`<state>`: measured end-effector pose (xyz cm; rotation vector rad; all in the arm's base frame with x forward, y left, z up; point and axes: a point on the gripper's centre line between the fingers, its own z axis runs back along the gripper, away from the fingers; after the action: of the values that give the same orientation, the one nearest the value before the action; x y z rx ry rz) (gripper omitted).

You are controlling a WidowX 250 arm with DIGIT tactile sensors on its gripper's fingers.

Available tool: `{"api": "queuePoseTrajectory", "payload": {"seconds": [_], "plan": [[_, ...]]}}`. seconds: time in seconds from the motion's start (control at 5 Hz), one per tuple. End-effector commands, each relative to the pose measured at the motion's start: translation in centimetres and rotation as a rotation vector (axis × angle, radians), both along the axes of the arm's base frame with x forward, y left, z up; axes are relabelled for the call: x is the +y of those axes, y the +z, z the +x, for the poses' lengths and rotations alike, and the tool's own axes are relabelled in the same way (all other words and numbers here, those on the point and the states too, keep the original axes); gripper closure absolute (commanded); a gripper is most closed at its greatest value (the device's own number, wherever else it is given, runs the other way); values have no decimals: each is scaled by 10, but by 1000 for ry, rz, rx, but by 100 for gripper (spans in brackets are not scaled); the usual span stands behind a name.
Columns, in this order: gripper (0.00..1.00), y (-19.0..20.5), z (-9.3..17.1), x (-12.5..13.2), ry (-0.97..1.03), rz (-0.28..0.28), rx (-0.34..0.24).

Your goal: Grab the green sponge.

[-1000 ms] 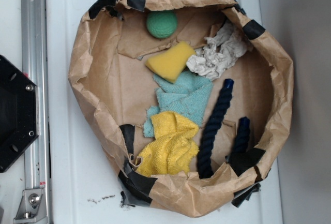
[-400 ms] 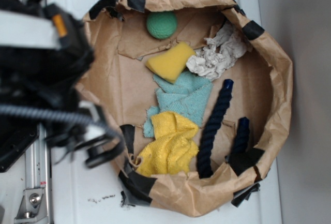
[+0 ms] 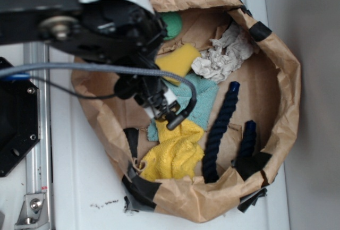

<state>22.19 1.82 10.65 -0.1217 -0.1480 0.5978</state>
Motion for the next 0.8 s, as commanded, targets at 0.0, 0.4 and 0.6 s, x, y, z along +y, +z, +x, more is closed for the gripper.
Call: {"api": "queuePoseTrajectory", "payload": {"seconds": [0.0,0.4,0.6], "plan": [[0,-34,23,10,14,-33,69],[0,-55,57,16,-11,-15,148],[0,-62,64,9,-45,3,177]]}}
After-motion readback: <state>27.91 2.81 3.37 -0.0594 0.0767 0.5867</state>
